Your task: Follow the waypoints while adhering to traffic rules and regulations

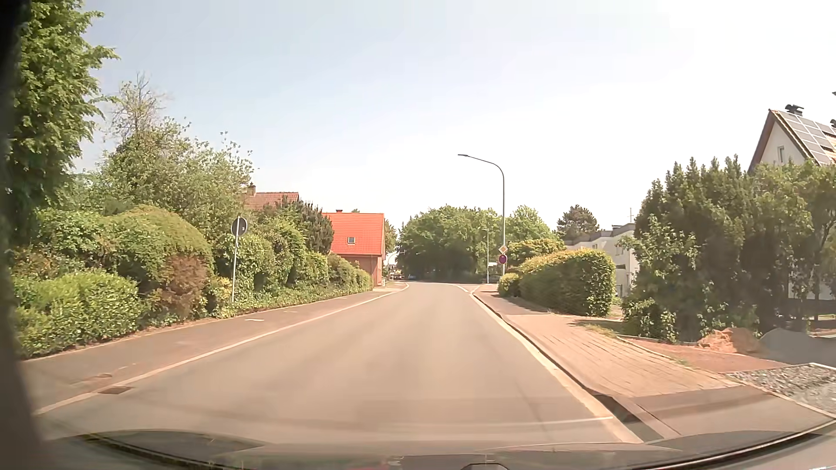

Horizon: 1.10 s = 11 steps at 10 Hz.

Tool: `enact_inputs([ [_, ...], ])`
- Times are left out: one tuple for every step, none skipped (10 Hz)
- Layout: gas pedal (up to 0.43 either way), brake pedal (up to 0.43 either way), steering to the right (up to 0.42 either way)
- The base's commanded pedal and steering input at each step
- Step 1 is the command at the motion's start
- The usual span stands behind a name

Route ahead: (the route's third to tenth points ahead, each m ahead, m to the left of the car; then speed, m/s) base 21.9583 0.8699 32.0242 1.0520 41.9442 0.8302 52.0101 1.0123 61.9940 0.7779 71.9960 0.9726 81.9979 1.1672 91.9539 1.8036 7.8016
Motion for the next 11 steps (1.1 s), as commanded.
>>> enact_inputs([
  [0.000, 0.000, 0.000],
  [0.000, 0.000, 0.000],
  [0.000, 0.000, 0.000],
  [0.000, 0.000, 0.000],
  [0.087, 0.000, 0.000],
  [0.110, 0.000, 0.000],
  [0.118, 0.000, 0.000],
  [0.118, 0.000, 0.000],
  [0.118, 0.000, 0.000],
  [0.110, 0.000, -0.001],
  [0.110, 0.000, -0.001],
])
